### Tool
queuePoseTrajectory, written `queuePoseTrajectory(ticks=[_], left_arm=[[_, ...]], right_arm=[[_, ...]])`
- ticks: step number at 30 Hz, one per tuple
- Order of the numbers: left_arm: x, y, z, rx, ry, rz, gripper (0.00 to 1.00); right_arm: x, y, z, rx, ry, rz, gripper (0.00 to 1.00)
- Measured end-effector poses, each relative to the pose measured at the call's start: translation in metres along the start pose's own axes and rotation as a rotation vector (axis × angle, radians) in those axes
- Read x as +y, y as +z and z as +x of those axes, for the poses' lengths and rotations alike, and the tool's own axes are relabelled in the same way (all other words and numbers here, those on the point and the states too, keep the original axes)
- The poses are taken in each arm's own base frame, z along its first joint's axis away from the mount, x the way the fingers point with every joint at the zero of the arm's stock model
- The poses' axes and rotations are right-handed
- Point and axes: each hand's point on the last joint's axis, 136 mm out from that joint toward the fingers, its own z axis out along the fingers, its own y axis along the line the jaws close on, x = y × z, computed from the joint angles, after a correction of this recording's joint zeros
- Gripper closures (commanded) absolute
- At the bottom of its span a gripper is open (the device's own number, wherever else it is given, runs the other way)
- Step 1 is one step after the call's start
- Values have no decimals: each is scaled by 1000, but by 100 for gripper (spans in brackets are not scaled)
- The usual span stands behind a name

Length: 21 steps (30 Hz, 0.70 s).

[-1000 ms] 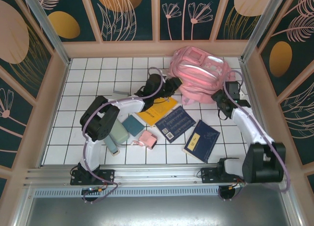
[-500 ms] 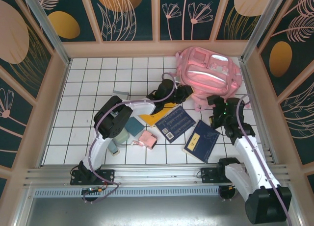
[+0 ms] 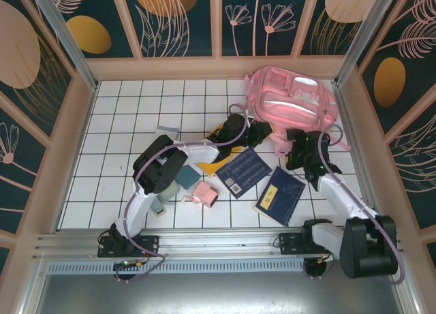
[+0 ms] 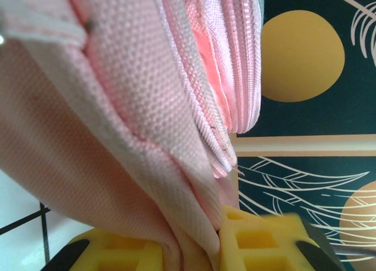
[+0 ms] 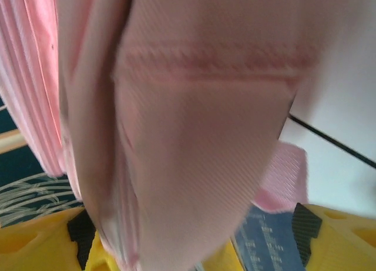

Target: Pack the student bag

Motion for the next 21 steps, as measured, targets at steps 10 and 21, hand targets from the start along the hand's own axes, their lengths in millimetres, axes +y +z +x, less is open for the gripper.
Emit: queuePoseTrajectory(ticks=[10,21], left_arm=[[-11,-23,19,44,143,-33,35],[-54,-152,-81,-172,440,-182,20]], right_arm=[[20,-1,-35,-90,-49,-11,100],[75,-33,-49,42,-250,-67,100]])
